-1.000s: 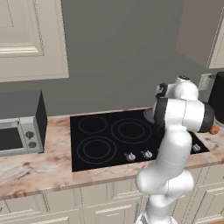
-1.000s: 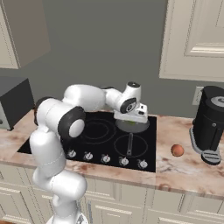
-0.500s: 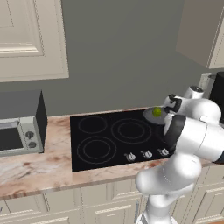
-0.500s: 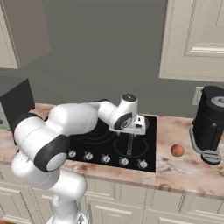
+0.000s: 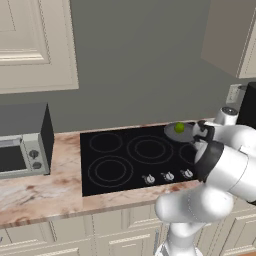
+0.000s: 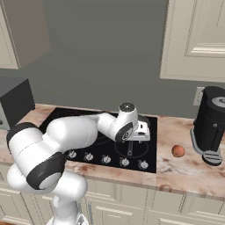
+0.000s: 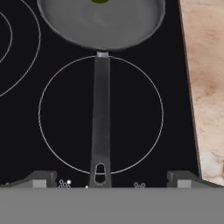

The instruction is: Put the lime and onion in the pan. Then turn on the rear right burner and set the heat to medium.

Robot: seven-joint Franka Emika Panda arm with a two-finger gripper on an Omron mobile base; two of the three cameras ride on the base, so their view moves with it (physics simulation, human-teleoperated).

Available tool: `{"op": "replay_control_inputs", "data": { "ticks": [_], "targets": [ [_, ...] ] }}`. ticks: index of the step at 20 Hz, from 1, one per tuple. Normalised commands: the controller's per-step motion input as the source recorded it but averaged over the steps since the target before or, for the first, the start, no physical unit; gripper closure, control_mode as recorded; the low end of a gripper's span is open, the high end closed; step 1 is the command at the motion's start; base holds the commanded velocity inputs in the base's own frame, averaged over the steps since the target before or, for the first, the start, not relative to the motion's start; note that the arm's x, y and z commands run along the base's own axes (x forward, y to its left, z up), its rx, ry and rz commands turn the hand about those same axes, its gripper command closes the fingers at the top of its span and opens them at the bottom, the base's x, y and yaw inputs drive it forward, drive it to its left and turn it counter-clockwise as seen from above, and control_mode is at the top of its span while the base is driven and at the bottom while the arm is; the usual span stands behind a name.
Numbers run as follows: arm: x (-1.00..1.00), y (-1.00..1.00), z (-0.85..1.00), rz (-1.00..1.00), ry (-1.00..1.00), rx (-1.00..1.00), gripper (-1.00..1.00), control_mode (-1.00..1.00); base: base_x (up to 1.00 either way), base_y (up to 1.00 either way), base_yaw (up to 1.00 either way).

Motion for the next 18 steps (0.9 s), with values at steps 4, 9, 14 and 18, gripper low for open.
{"op": "replay_control_inputs", "data": {
  "ticks": [4, 9, 14, 18],
  "targets": [
    [0.0, -0.55, 0.0, 0.0, 0.0, -0.1, -1.0, -1.0, 0.0, 0.0, 0.0],
    [0.0, -0.5, 0.04, 0.0, 0.0, -0.01, -1.0, -1.0, 0.0, 0.0, 0.0],
    [0.0, -0.42, 0.1, -0.04, 0.0, 0.0, -1.0, -1.0, 0.0, 0.0, 0.0],
    [0.0, -0.35, 0.12, -0.06, 0.0, 0.0, -1.0, -1.0, 0.0, 0.0, 0.0]
  ]
}}
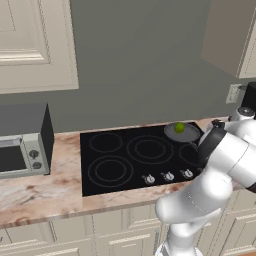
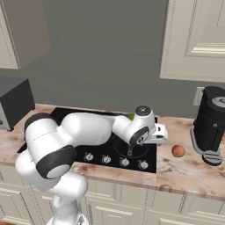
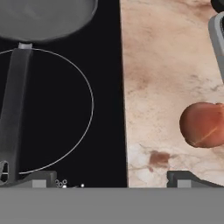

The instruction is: Put the lime and onion in the pan. Then turn on the rear right burner and set the heat to medium.

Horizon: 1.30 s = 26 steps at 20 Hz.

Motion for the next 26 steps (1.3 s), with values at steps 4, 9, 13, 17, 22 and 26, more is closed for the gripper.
{"op": "replay_control_inputs", "data": {
  "ticks": [4, 9, 13, 17, 22, 26],
  "targets": [
    [0.0, -0.36, 0.09, -0.07, 0.0, 0.0, -1.0, -1.0, 0.0, 0.0, 0.0],
    [0.0, -0.35, 0.0, -0.07, 0.0, 0.0, -1.0, -1.0, 0.0, 0.0, 0.0],
    [0.0, -0.23, 0.0, -0.01, -0.03, 0.02, -1.0, -1.0, 0.0, 0.0, 0.0],
    [0.0, -0.17, 0.0, 0.0, -0.09, 0.07, -1.0, -1.0, 0.0, 0.0, 0.0],
    [0.0, -0.2, 0.0, 0.03, -0.08, 0.06, -1.0, -1.0, 0.0, 0.0, 0.0],
    [0.0, -0.19, 0.06, 0.02, 0.0, 0.0, -1.0, -1.0, 0.0, 0.0, 0.0]
  ]
}}
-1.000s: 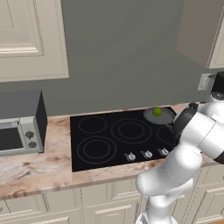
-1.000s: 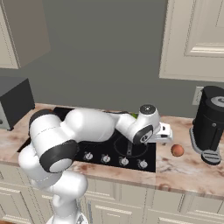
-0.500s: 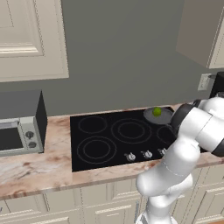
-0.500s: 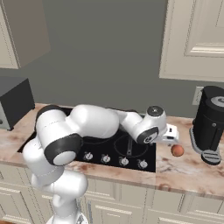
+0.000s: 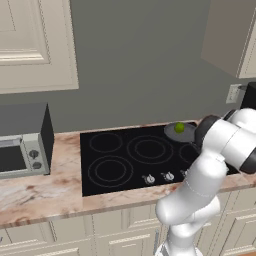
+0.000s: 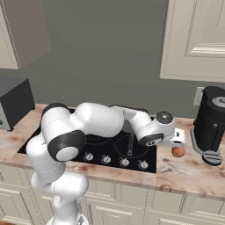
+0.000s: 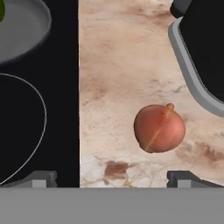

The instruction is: Put the lime and onion in the pan. Then turn on the rear right burner and set the heat to medium.

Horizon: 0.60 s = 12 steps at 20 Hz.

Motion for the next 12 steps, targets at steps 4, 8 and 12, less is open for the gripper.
{"op": "replay_control_inputs", "data": {
  "ticks": [4, 8, 12],
  "targets": [
    [0.0, -0.25, 0.15, 0.01, 0.03, -0.02, -1.0, -1.0, 0.0, 0.0, 0.0],
    [0.0, -0.23, 0.02, 0.0, 0.01, -0.01, -1.0, -1.0, 0.0, 0.0, 0.0],
    [0.0, -0.11, 0.0, 0.02, 0.01, 0.0, -1.0, -1.0, 0.0, 0.0, 0.0]
  ]
}}
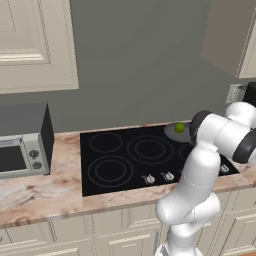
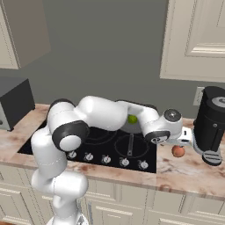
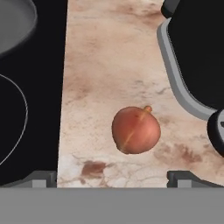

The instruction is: Put the lime and onion in the pan. Then turn on the rear right burner and set the heat to medium.

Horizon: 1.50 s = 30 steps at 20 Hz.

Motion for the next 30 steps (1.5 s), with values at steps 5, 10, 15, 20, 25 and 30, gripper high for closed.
{"op": "replay_control_inputs", "data": {
  "ticks": [5, 10, 15, 20, 25, 30],
  "targets": [
    [0.02, 0.0, -0.12, 0.07, 0.02, 0.0, -1.0, -1.0, 0.0, 0.0, 0.0],
    [0.02, 0.0, -0.21, 0.06, 0.03, 0.0, -1.0, -1.0, 0.0, 0.0, 0.0],
    [0.22, 0.0, -0.12, 0.04, 0.04, 0.0, -1.0, -1.0, 0.0, 0.0, 0.0],
    [0.4, 0.0, 0.0, 0.01, 0.01, 0.0, -1.0, -1.0, 0.0, 0.0, 0.0],
    [0.3, -0.09, 0.0, 0.0, 0.01, 0.0, -1.0, -1.0, 0.0, 0.0, 0.0],
    [0.03, -0.09, -0.01, 0.0, 0.0, 0.0, -1.0, -1.0, 0.0, 0.0, 0.0]
  ]
}}
